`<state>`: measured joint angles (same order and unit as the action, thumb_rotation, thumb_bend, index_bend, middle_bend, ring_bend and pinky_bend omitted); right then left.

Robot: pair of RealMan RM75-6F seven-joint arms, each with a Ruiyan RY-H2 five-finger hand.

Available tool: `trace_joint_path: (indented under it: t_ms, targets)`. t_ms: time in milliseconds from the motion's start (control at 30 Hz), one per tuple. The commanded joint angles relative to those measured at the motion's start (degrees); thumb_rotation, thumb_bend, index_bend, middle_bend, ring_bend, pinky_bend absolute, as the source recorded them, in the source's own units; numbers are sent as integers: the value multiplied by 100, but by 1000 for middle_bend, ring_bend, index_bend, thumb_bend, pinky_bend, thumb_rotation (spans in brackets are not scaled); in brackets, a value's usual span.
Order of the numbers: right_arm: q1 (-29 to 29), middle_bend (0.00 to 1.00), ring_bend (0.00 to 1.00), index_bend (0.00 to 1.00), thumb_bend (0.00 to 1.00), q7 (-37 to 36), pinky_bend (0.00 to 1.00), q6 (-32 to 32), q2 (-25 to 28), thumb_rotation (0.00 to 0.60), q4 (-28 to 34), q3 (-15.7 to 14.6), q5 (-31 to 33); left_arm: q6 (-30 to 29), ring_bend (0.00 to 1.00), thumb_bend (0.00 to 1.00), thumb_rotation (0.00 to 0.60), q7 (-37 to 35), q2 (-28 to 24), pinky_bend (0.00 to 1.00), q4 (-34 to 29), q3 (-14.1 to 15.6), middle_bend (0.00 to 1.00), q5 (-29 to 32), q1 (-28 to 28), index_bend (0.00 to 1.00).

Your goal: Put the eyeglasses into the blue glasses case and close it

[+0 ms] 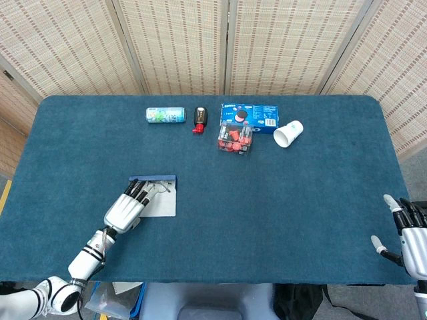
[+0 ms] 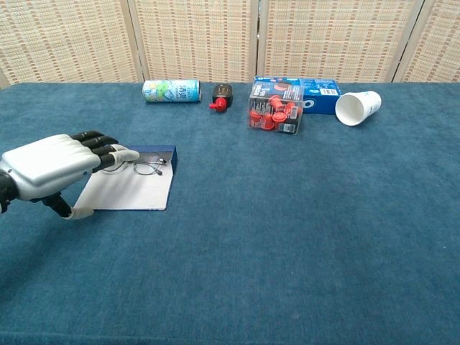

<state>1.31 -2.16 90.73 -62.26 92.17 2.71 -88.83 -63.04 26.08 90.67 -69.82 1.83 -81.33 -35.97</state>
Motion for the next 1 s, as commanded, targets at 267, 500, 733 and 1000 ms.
trace_joint_path:
  t_ms: [267,500,733,1000]
  targets:
    - [17,153,91,56,263,-2,107,10,-3,600,-10,-6,19,205,0,242,600,182,34,0,-23,-100,0,74,-8,0]
    - [22,153,91,56,263,-10,107,0,-7,600,-23,-4,46,323,0,242,600,246,97,0,43,-193,0,161,-23,0]
    - [22,152,91,56,263,-14,107,-7,-6,600,-29,1,59,298,0,242,600,208,181,0,143,-292,0,171,-21,0]
    - [38,153,91,56,263,-25,107,16,-10,600,-39,3,67,311,0,242,600,110,291,0,315,-387,0,210,-23,0]
